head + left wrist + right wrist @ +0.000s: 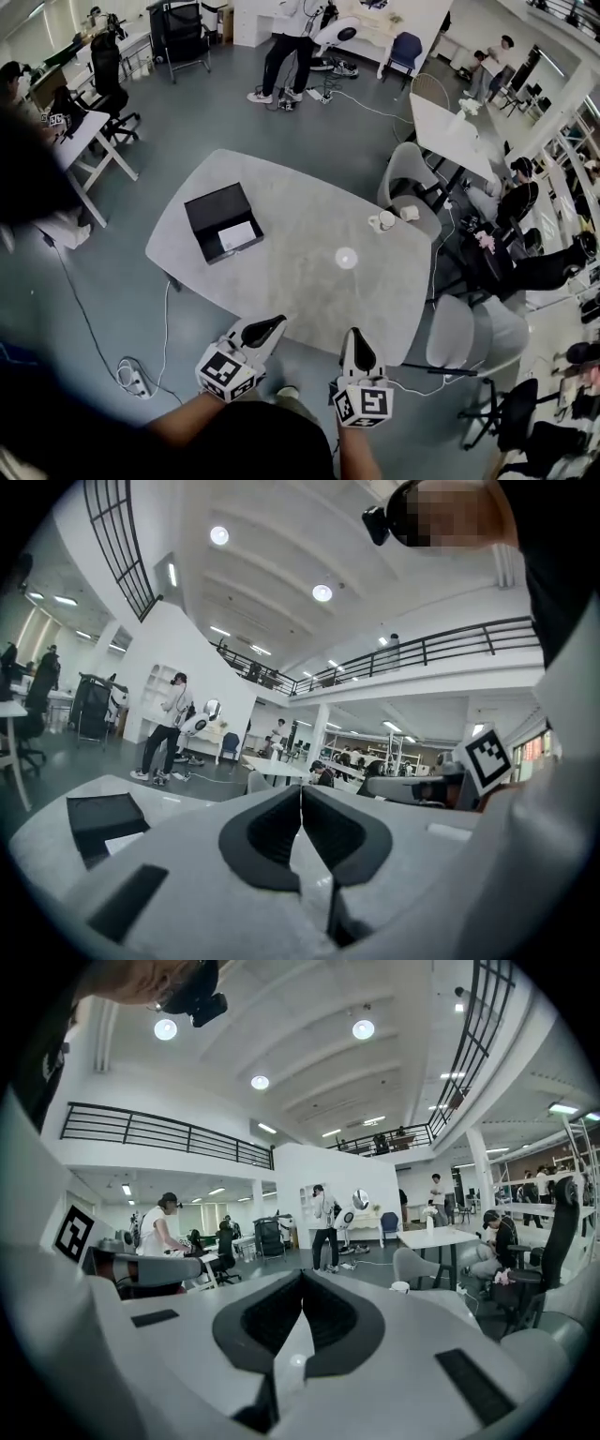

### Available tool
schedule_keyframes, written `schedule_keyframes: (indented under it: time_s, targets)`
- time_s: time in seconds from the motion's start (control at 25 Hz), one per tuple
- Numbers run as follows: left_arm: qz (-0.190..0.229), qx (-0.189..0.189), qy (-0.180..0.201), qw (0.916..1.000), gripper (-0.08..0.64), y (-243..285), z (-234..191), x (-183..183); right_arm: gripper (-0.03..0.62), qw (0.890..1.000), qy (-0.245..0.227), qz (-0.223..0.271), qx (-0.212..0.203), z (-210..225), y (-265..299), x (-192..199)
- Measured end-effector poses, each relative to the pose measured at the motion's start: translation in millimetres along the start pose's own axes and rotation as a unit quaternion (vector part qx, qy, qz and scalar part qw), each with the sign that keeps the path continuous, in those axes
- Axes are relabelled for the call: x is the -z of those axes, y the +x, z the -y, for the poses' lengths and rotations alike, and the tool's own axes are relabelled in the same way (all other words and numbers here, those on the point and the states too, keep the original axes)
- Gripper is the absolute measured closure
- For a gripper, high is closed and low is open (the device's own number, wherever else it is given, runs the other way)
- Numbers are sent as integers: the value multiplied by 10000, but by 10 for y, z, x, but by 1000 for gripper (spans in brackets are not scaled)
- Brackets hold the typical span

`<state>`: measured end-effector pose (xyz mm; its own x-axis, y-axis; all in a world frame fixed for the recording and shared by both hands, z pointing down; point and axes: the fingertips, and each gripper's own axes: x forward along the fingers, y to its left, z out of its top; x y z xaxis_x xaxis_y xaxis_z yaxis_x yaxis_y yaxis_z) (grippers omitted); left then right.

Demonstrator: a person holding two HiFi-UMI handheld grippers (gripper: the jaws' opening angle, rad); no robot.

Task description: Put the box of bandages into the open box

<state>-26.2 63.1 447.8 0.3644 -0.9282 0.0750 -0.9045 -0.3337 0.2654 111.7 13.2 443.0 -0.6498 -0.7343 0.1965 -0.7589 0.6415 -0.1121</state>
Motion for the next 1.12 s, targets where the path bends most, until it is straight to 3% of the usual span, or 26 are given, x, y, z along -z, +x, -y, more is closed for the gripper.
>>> schedule_keyframes:
  time_s: [0.2, 0.32, 0.44, 0.68, 0.92, 1.12]
  targets:
    - [39, -295, 252, 9992, 540, 214, 390, -48, 580, 9999, 105, 86, 82, 416, -398, -47]
    - [-1, -265, 602, 9978, 540, 340, 605, 44, 580, 9998, -79, 148, 116, 561, -495, -60]
    - [27, -490, 748, 9960, 540, 401, 585, 126, 580, 9993, -246, 234, 153, 631, -486, -54]
    - [39, -665, 547, 9963, 543, 390, 511, 143, 580, 9977, -420, 198, 495, 777, -506, 31]
    - [39, -744, 558, 9957, 543, 406, 425, 107, 580, 9974, -417, 271, 530, 831, -473, 17]
    - [105, -802, 336, 9962, 543, 434, 375, 43, 580, 9979, -307, 175, 548, 862, -401, 17]
